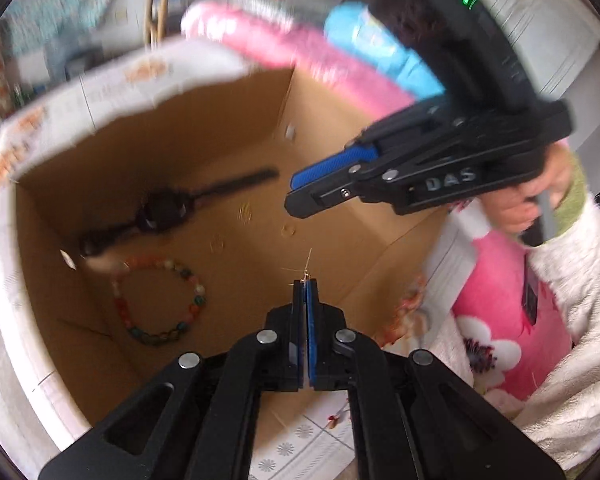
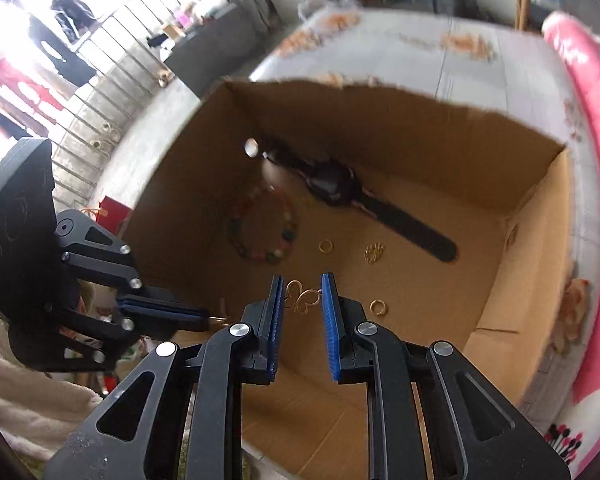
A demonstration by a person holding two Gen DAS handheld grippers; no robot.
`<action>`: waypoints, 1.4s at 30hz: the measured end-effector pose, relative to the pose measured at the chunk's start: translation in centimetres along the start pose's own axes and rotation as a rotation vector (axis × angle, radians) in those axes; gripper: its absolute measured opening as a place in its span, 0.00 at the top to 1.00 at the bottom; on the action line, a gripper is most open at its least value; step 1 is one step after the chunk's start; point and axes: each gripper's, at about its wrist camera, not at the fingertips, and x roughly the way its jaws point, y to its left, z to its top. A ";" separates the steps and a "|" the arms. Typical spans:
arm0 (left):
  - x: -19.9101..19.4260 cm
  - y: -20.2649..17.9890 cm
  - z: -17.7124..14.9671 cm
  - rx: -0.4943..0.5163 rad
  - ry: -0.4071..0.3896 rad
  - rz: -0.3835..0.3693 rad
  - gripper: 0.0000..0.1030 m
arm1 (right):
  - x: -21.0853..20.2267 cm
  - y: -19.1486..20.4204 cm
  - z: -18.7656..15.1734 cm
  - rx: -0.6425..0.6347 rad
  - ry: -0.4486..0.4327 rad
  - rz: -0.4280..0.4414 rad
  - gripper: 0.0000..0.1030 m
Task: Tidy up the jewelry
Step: 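Carry both grippers over the box and open them to drop the chain, then move both grippers back over the sheet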
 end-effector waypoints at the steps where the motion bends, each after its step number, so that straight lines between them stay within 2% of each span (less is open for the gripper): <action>1: 1.1 0.8 0.4 -0.026 0.043 0.001 0.99 | 0.7 -0.2 0.2 0.012 0.023 0.000 0.84; 4: 2.6 2.3 1.3 -0.082 0.115 -0.028 0.99 | 3.1 -1.4 1.0 0.052 0.109 0.000 0.84; 6: 3.2 2.8 1.7 -0.100 0.147 -0.018 0.99 | 4.4 -2.1 1.3 0.086 0.152 0.003 0.84; 10: 4.3 3.5 2.0 -0.126 0.205 -0.008 0.99 | 6.1 -2.8 1.7 0.118 0.199 0.005 0.81; 16: 4.5 4.5 2.2 -0.156 0.217 -0.001 0.96 | 6.5 -2.5 1.7 0.122 0.198 -0.010 0.76; 18: 4.4 4.6 2.0 -0.158 0.215 0.008 0.88 | 6.3 -2.4 1.5 0.124 0.190 -0.010 0.75; 21: 3.9 4.8 1.8 -0.158 0.198 0.022 0.86 | 5.4 -2.3 1.2 0.125 0.167 -0.012 0.73; 25: 1.7 4.1 1.6 -0.120 0.114 0.058 0.83 | 2.8 -1.9 1.2 0.123 0.090 -0.004 0.70; 28: -1.2 3.1 1.0 -0.091 0.011 0.062 0.78 | -0.2 -1.2 0.8 0.122 -0.003 0.012 0.67; 31: -4.4 1.5 -0.2 -0.042 -0.103 0.094 0.62 | -3.8 -0.2 -0.2 0.108 -0.115 0.028 0.60; 33: -6.5 0.0 -1.3 -0.010 -0.187 0.121 0.47 | -6.3 0.5 -1.4 0.094 -0.192 0.038 0.56; 38: -10.4 -3.3 -6.3 0.018 -0.374 0.158 0.27 | -11.3 3.3 -6.5 0.048 -0.377 0.040 0.41; 42: -11.1 -4.6 -10.0 -0.021 -0.438 0.169 0.16 | -13.7 5.2 -11.7 0.015 -0.525 -0.006 0.28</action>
